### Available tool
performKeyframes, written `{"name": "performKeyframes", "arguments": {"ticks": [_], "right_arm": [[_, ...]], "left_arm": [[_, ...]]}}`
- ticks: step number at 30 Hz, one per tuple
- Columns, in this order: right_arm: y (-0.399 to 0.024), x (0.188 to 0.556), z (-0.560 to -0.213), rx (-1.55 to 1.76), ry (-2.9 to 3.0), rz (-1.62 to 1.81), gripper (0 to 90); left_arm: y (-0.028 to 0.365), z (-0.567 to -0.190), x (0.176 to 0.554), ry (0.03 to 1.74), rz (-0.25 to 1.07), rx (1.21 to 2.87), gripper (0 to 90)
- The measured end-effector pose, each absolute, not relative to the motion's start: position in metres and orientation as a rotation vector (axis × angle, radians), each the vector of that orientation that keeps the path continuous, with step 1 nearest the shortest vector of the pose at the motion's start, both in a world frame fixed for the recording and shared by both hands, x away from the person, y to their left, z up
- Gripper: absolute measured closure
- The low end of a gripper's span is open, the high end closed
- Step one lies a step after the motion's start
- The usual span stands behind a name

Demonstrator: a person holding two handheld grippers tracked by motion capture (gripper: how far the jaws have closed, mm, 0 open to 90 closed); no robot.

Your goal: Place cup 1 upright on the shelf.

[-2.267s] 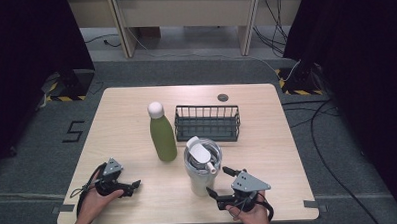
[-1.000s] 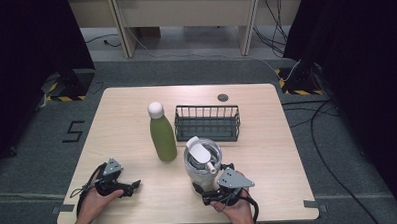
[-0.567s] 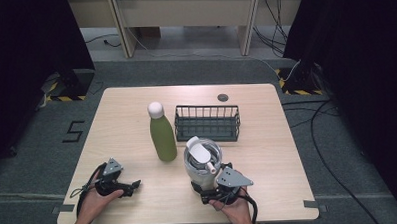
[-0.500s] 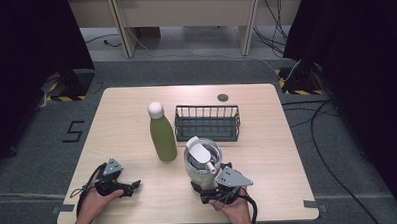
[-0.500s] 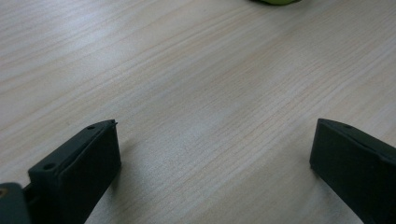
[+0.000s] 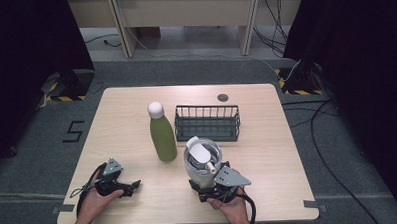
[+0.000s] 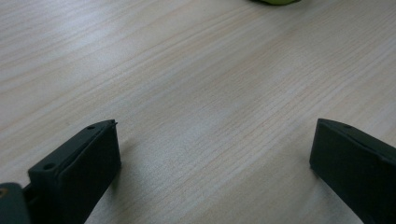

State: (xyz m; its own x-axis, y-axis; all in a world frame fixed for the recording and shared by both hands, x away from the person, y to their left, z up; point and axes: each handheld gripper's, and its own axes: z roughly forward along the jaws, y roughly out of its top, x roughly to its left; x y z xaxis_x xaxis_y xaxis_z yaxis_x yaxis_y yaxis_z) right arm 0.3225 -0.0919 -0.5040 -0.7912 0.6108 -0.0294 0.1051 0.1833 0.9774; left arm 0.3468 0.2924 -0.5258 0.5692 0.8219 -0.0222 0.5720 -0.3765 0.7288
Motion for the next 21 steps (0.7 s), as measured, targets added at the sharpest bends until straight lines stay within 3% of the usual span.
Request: {"name": "performKeyframes", "arguments": {"ticks": [21], "right_arm": [[-0.0894,0.3224,-0.5022,0.703,2.04,1.637,10.3]], "left_arm": [[0.2925,-0.5256,0.3467,1.106,0.451,2.096,1.3]]}}
